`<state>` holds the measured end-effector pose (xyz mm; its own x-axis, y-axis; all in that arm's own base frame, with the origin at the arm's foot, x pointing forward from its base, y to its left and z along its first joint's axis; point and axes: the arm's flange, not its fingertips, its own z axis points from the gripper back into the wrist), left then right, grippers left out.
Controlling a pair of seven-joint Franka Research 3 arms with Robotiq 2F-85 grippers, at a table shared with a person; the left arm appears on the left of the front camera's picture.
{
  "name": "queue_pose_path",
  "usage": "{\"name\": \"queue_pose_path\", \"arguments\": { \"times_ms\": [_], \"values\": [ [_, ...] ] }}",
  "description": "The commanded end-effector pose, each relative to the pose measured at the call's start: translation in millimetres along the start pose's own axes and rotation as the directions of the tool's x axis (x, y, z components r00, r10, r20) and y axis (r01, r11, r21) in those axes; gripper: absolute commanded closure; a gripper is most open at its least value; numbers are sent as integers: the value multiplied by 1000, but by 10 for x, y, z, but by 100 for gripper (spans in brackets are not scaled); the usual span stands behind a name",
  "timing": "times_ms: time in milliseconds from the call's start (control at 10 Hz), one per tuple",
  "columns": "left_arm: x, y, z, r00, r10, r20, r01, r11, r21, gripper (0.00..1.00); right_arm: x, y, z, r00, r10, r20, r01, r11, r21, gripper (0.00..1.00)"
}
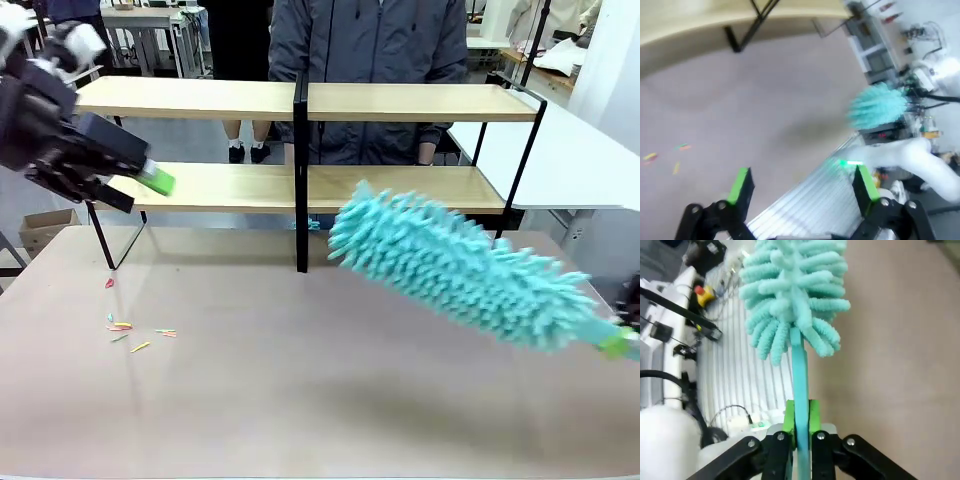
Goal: Clean the shelves.
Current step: Place the Duster on the table.
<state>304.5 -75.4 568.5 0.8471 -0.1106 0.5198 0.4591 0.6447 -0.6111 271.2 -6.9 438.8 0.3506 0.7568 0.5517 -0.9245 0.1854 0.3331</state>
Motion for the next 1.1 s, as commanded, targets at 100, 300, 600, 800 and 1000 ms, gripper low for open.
{"name": "queue_pose_path", "arguments": {
  "times_ms": [100,300,600,800,1000],
  "values": [
    [-1103,1277,243,945,319,74,-243,835,-493,0,153,-175,-973,984,95,-153,-112,988,-104,88],
    [-1159,1605,-47,913,408,-20,-360,782,-509,0,249,-449,-1192,963,112,-246,-139,985,-98,88],
    [-561,1688,728,938,339,69,-256,814,-521,0,362,-652,-1179,944,161,-289,-188,980,-70,88],
    [-561,1688,728,938,339,69,-256,814,-521,0,395,-686,-1129,942,170,-290,-193,980,-51,88],
    [-561,1688,728,938,339,69,-256,814,-521,0,395,-865,-880,947,104,-304,-123,991,-44,29]
  ]
}}
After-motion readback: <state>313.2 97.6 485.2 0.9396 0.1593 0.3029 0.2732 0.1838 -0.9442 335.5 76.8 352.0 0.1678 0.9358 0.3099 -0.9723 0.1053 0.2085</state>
